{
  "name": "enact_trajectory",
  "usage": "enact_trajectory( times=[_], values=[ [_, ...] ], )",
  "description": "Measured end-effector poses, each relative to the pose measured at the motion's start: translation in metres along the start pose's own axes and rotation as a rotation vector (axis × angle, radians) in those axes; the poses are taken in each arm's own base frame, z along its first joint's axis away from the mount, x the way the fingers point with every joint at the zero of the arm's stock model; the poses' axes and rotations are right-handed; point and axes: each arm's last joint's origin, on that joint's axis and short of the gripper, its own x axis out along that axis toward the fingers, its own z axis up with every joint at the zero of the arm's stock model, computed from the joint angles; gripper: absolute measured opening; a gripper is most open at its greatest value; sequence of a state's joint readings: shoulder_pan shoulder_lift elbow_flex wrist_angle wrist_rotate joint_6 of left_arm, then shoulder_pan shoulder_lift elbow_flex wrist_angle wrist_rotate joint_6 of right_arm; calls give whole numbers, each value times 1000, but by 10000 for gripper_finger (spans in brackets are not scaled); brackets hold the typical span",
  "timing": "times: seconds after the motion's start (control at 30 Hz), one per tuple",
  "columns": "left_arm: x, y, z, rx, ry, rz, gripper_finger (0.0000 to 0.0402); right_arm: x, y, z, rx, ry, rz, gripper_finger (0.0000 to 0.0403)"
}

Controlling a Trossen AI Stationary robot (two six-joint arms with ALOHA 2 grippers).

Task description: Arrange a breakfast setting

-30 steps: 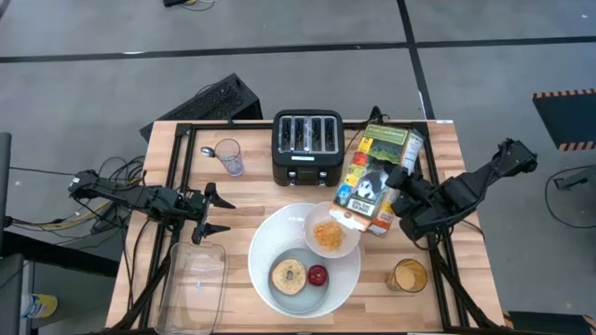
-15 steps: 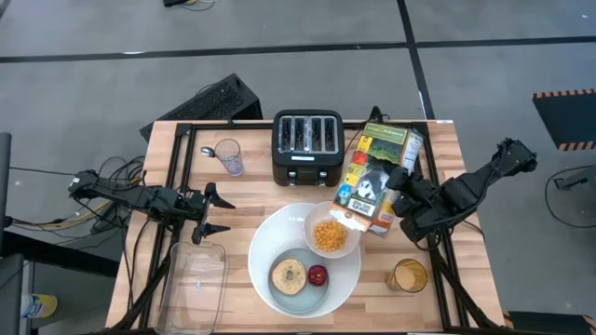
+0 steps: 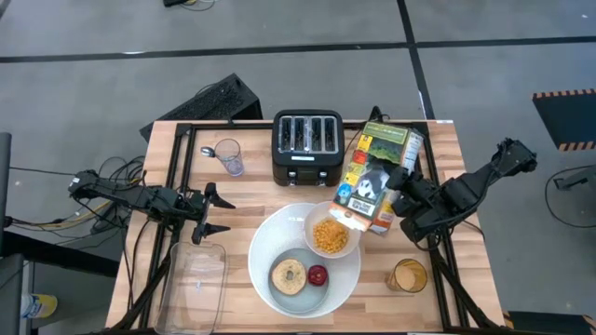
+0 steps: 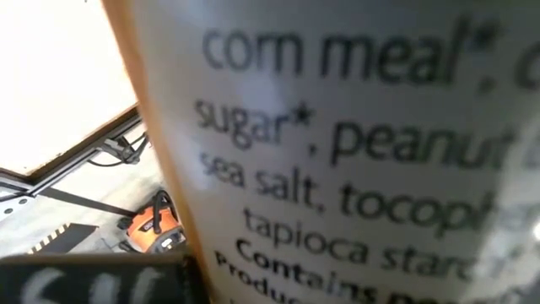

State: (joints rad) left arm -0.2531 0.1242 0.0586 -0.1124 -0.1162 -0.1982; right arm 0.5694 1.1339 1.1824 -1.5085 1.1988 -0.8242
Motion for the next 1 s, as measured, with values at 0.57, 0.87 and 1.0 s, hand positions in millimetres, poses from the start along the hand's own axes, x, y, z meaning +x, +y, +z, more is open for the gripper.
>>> enact_trajectory(
  times=[0.57,0.87,1.0],
  values=[
    [0,0,0,0,0,0,320,0,4,-4,128,-18,44,163],
    [0,0,0,0,0,0,320,1,9,-15,326,-64,132,163],
    [0,0,0,0,0,0,320,0,13,-24,431,-93,177,163]
  ],
)
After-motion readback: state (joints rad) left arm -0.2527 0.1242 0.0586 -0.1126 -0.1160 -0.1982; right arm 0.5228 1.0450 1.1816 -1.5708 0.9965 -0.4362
